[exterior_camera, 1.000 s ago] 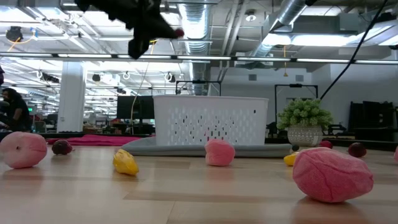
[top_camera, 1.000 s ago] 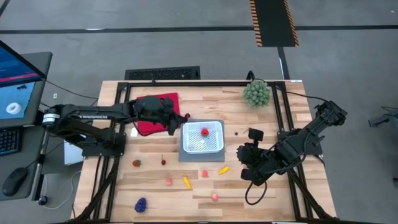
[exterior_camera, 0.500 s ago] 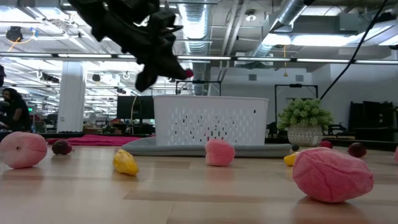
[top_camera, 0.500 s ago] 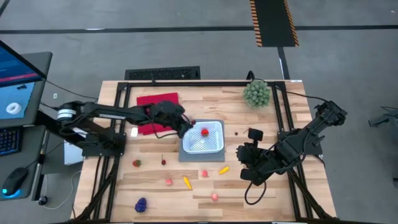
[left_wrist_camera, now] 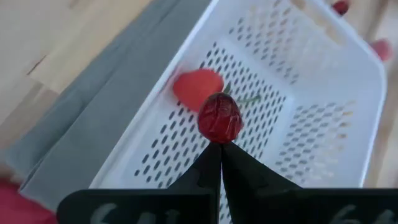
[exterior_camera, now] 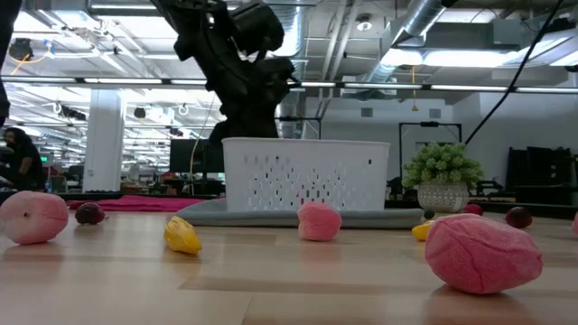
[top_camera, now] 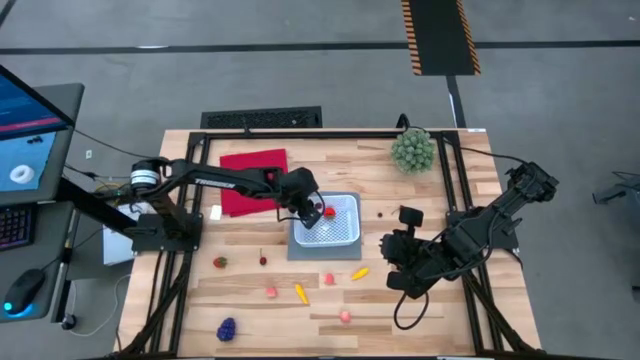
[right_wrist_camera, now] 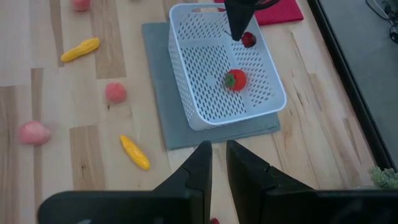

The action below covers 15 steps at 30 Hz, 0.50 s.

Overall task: Pick and placing Produce into tupperware
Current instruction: Put the bottom left cherry into the white basket

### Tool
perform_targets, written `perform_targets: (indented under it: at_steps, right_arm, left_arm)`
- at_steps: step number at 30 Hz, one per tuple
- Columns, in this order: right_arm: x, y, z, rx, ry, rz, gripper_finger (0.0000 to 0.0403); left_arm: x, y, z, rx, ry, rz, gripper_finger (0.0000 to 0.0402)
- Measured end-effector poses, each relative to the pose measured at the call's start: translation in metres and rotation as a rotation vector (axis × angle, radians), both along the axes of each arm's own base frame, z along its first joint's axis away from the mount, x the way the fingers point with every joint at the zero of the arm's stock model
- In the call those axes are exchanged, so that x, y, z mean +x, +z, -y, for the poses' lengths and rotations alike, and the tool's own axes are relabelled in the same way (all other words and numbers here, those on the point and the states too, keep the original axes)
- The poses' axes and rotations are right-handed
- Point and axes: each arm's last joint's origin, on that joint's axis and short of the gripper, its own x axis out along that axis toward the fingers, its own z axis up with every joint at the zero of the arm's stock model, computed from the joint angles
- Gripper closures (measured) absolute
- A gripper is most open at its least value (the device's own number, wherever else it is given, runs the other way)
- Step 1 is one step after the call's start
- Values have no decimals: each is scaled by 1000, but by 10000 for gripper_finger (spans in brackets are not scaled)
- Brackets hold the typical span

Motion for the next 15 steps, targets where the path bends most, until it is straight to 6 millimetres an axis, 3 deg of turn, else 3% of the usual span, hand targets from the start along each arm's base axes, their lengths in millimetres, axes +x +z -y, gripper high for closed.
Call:
perform_targets:
  at_steps: [8, 15]
  right_arm:
    - [0, -1, 0, 3, -2, 4, 333]
    - [-2, -20, 2, -17, -22, -38, 333]
  left_arm:
    - [8, 6, 3, -26, -40, 5, 401]
    - [0, 2, 2, -7, 5, -99, 389]
